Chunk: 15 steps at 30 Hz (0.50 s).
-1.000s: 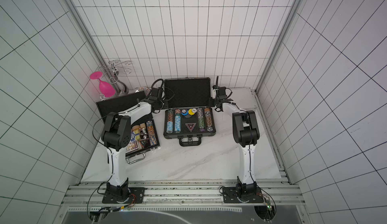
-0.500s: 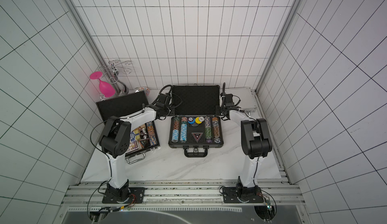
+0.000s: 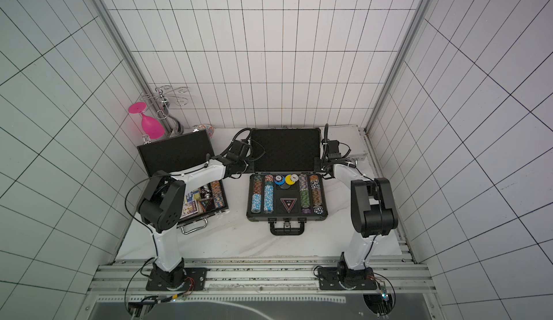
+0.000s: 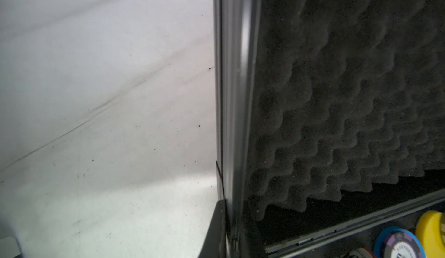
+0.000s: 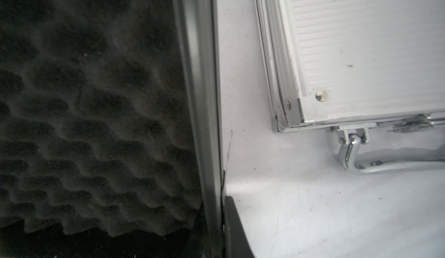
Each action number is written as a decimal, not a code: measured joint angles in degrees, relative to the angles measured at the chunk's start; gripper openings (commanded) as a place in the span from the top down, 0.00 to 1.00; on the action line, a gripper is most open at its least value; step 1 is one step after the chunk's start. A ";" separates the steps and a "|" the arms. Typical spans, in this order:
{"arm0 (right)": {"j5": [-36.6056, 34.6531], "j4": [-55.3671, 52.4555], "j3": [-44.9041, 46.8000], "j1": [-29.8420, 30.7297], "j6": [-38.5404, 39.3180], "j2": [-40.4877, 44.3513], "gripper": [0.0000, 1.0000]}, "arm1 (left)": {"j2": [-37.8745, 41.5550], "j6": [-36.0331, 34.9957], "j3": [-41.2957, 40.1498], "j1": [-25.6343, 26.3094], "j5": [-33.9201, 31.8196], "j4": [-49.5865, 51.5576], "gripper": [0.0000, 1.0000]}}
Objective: Close the poker set cases
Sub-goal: Move the poker set case to the center of the board, then close the lid of the poker set case.
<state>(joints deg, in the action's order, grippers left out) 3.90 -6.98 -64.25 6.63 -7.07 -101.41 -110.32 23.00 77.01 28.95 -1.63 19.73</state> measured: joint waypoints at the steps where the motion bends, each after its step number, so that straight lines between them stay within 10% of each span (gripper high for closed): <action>1: 0.00 0.00 0.02 0.00 0.07 0.00 0.91 | 0.00 0.00 0.00 -0.09 0.22 0.00 0.91; 7: 0.07 0.09 0.04 0.00 0.07 0.00 0.92 | 0.00 0.17 0.00 -0.74 1.81 -0.24 0.80; 15: 0.09 2.45 1.57 -0.02 0.50 0.46 0.96 | 2.27 1.22 -0.02 -2.95 8.83 -2.93 0.39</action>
<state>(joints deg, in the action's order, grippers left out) 3.99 -4.54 -62.67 6.61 -6.57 -100.95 -108.05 24.23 76.99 26.00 7.20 16.80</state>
